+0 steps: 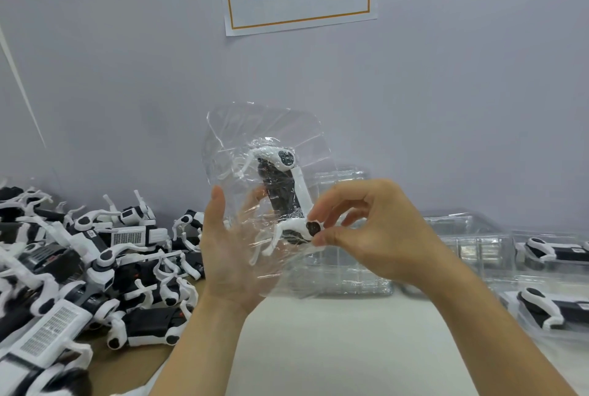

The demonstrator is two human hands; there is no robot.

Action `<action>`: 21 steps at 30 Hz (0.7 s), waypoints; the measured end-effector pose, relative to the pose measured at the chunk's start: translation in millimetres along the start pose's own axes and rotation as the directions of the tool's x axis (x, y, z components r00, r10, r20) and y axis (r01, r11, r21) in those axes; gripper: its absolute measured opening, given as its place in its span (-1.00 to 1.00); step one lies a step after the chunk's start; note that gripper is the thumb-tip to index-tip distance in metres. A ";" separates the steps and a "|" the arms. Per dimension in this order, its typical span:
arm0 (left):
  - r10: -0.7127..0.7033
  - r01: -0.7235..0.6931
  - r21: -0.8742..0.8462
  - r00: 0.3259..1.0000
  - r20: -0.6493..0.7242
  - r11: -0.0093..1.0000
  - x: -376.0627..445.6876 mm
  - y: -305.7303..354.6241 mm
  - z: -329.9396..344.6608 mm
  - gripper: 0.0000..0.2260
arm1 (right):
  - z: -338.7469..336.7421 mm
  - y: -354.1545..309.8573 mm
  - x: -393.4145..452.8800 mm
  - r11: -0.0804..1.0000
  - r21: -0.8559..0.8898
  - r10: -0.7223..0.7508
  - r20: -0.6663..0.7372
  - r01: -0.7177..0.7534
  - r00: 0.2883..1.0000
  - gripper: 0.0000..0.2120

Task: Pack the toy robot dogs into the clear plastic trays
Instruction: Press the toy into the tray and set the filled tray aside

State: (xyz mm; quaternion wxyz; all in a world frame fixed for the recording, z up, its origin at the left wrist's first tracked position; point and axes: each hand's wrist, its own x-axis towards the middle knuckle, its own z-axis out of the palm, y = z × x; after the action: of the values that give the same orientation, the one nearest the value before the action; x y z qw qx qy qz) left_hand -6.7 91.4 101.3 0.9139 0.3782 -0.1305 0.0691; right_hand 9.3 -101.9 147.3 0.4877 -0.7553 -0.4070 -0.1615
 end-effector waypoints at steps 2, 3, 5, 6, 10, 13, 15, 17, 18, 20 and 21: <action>0.003 -0.003 0.012 1.000 -0.010 1.000 -0.2 -0.1 1.7 -0.26 | -0.3 1.8 0.3 1.000 -0.010 0.001 0.007 -0.001 1.000 -0.77; -0.003 0.003 0.014 1.000 -0.011 1.000 -0.5 -0.3 3.0 -0.28 | -0.5 2.8 0.3 1.000 -0.016 0.003 0.010 -0.003 1.000 -0.77; -0.025 0.026 0.038 0.999 -0.040 0.999 -1.0 -1.0 4.6 -0.30 | -0.9 5.7 0.6 0.999 -0.031 0.012 0.021 -0.012 1.000 -0.78; -0.032 0.036 0.056 0.997 -0.065 0.998 -0.6 -1.5 3.9 -0.31 | -0.9 7.6 0.5 0.999 -0.045 0.020 0.026 -0.018 0.999 -0.78; -0.043 0.053 0.099 0.994 -0.102 0.994 1.3 -4.8 3.2 -0.38 | 0.6 15.5 0.1 0.992 -0.105 0.077 0.035 -0.073 0.996 -0.79; -0.045 0.058 0.133 0.994 -0.101 0.989 1.6 -6.6 4.4 -0.44 | -0.1 20.2 -0.8 0.985 -0.142 0.112 0.071 -0.101 0.991 -0.82; -0.051 0.069 0.145 0.991 -0.123 0.987 3.0 -7.1 4.3 -0.41 | -3.9 22.4 -1.6 0.981 -0.156 0.129 0.115 -0.111 0.985 -0.88; -0.065 0.091 0.189 0.988 -0.140 0.978 4.4 -8.0 4.6 -0.38 | -8.3 25.3 -2.0 0.977 -0.180 0.138 0.112 -0.117 0.984 -0.88; -0.075 0.104 0.203 0.986 -0.146 0.974 4.8 -8.9 6.0 -0.36 | -10.3 27.4 -1.8 0.974 -0.188 0.143 0.083 -0.125 0.986 -0.88; -0.095 0.123 0.209 0.986 -0.137 0.970 5.4 -10.6 8.0 -0.35 | -12.4 31.4 -0.7 0.971 -0.184 0.152 -0.021 -0.153 0.988 -0.90; -0.105 0.128 0.204 0.987 -0.119 0.970 5.5 -11.5 8.4 -0.36 | -12.5 32.6 0.1 0.971 -0.176 0.150 -0.084 -0.162 0.985 -0.92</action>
State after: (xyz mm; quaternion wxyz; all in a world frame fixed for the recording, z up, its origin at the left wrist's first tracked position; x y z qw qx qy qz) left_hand -0.4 77.5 100.9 0.8766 0.4759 -0.0508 0.0488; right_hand 36.4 -119.0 133.5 0.4416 -0.8202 -0.3127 -0.1855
